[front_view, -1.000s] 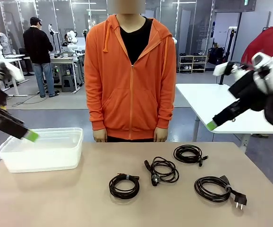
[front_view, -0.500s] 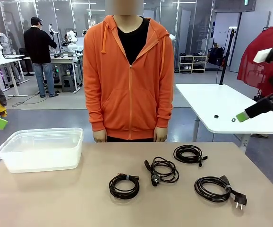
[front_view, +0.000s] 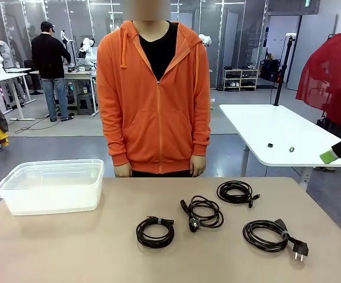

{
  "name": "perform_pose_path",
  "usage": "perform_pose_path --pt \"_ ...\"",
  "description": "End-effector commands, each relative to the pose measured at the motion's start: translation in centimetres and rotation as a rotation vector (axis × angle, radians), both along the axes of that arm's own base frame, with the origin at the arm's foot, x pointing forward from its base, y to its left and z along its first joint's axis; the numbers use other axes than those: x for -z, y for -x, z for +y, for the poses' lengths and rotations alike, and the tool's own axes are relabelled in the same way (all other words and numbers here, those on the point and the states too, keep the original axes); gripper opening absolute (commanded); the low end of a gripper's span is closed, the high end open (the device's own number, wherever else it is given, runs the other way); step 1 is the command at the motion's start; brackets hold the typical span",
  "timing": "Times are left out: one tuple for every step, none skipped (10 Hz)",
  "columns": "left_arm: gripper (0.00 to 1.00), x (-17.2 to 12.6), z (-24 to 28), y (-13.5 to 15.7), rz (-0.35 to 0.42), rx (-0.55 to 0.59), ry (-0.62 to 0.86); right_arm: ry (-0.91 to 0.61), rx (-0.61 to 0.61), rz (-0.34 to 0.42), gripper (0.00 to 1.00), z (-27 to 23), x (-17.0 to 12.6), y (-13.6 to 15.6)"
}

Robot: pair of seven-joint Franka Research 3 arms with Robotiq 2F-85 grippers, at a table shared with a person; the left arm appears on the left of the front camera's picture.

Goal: Organize and store the cables.
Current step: Place the Power Cable into the Organizing box.

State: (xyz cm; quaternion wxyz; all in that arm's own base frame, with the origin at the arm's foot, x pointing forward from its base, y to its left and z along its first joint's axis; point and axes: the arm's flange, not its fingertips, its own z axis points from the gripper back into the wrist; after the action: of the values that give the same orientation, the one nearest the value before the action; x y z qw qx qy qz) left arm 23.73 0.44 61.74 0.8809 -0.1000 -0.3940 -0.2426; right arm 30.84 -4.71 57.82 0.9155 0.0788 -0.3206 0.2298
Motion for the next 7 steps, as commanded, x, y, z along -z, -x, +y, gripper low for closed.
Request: perform_pose_path --pt "1.0 -0.38 -0.04 0.25 0.042 -0.035 0.006 -0.008 0.006 -0.005 1.0 -0.17 0.11 0.33" --pt "1.0 0.1 0.07 0.02 0.055 -0.017 -0.002 -0.03 0.001 -0.02 1.0 0.05 0.44 0.14" --pt "1.0 0.02 0.21 0.04 0.007 -0.015 0.0 -0.002 0.002 0.0 1.0 -0.11 0.0 0.01" --pt "1.0 0.02 0.21 0.04 0.007 -0.015 0.0 -0.002 0.002 0.0 1.0 -0.11 0.0 0.01" --pt "1.0 0.02 0.21 0.04 0.007 -0.015 0.0 -0.002 0.002 0.0 1.0 -0.11 0.0 0.01" --pt "1.0 0.02 0.21 0.04 0.007 -0.015 0.0 -0.002 0.002 0.0 1.0 -0.11 0.0 0.01" --pt "1.0 0.02 0.21 0.04 0.007 -0.015 0.0 -0.002 0.002 0.0 1.0 -0.11 0.0 0.01"
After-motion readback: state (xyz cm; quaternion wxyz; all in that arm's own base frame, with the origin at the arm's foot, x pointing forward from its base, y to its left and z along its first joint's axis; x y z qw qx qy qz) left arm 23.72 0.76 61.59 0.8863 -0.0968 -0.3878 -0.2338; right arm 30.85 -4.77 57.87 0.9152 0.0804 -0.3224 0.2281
